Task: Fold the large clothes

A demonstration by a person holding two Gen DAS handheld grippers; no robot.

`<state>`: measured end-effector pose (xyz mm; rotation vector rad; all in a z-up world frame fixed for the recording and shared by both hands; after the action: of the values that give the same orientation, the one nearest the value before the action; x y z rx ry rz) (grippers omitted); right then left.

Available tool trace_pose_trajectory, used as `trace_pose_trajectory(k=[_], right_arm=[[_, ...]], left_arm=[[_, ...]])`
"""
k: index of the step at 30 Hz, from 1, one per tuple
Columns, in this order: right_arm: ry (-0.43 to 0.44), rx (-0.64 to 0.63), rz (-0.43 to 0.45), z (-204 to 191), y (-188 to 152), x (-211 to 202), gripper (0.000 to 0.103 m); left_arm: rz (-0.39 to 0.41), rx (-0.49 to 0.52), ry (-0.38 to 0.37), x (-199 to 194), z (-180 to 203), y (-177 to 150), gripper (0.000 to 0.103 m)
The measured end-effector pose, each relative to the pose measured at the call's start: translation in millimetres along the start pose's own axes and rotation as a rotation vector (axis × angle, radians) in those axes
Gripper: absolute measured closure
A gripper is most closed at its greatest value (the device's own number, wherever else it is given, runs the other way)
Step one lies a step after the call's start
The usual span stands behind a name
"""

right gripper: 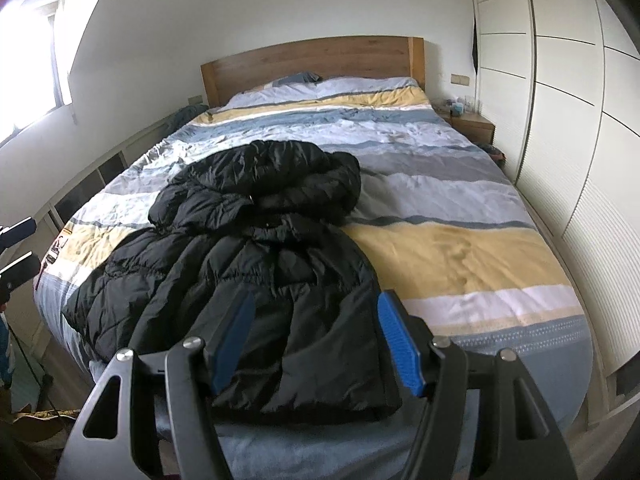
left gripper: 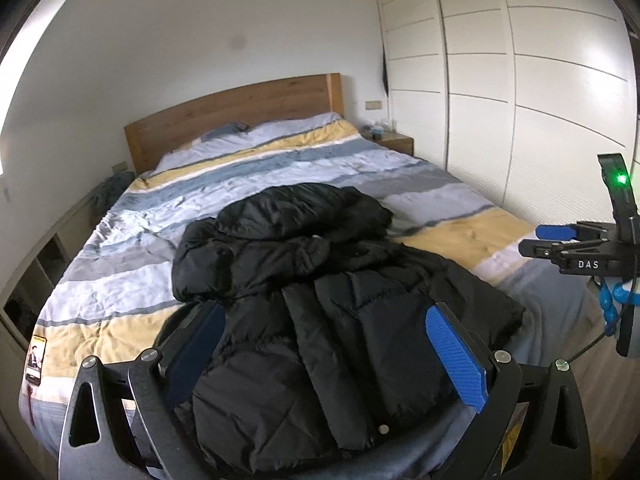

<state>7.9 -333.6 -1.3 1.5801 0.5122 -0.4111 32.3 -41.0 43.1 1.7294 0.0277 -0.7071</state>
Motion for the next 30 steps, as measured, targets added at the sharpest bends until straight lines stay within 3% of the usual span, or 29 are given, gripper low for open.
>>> trace_pose_trajectory(k=[11,30], right_arm=[[-0.032,-0.004,-0.079,-1,-18,23,0.040],[-0.048,0.020,-0.172,7,-36,70,0.037]], left_arm=[[-0.047,-0.032,-0.048,22,-2,-17,0.004],[-0.138,-0.063,-0.068,65,-11,-39,0.004]])
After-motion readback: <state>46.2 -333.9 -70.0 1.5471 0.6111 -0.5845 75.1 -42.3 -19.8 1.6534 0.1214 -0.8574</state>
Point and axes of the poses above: each gripper's, at about its wrist camera, not at the fingertips, and x roughly the way its jaws point, z to its right, y to its top, the point moved 6 cm from there along x, roughly the way its jaws point, and after that the axes turned 5 degrees about z, right-handed, at the moved point
